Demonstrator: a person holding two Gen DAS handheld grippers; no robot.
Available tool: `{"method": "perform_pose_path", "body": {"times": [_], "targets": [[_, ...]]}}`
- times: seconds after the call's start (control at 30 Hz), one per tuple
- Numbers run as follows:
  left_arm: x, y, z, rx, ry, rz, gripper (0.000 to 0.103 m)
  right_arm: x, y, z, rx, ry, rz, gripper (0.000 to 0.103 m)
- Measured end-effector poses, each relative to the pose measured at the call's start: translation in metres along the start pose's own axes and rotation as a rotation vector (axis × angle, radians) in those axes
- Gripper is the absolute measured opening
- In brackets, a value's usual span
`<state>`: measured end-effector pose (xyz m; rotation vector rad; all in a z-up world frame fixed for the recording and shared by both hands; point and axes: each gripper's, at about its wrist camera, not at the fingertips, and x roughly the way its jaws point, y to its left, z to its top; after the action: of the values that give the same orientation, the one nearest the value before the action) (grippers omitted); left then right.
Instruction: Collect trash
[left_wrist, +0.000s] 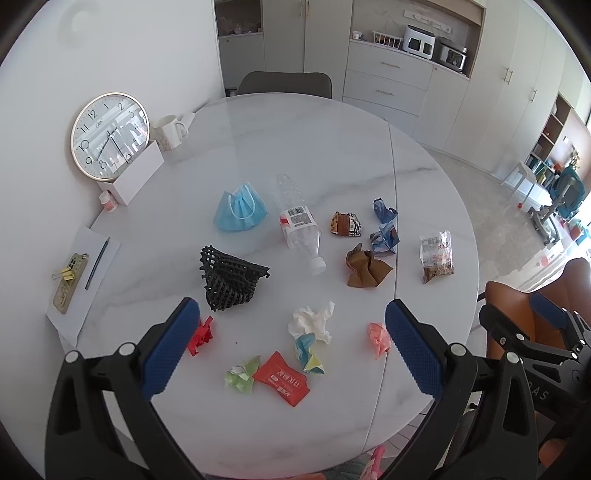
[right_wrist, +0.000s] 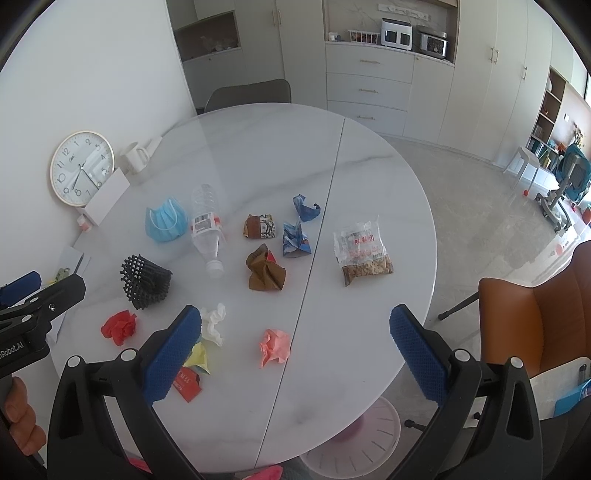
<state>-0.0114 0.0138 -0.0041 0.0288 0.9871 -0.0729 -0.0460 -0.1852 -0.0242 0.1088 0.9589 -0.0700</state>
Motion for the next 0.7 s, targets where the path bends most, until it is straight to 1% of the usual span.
{"method": "perform_pose_path", "body": {"times": [0.57,0.7], "targets": [[0.0013,-0.0004,-0.0034,-0.003,0.009,0.003,0.097,0.0008,0.0011,0.0007,-0.003,0.007,-0.002,0.101],[0.0034,0.0009,0.0001,-0.004,0.013,-0.001,0.097,0.0008,0.0013,0.0008,-0.003,0.007,-0.002,0.101]]}}
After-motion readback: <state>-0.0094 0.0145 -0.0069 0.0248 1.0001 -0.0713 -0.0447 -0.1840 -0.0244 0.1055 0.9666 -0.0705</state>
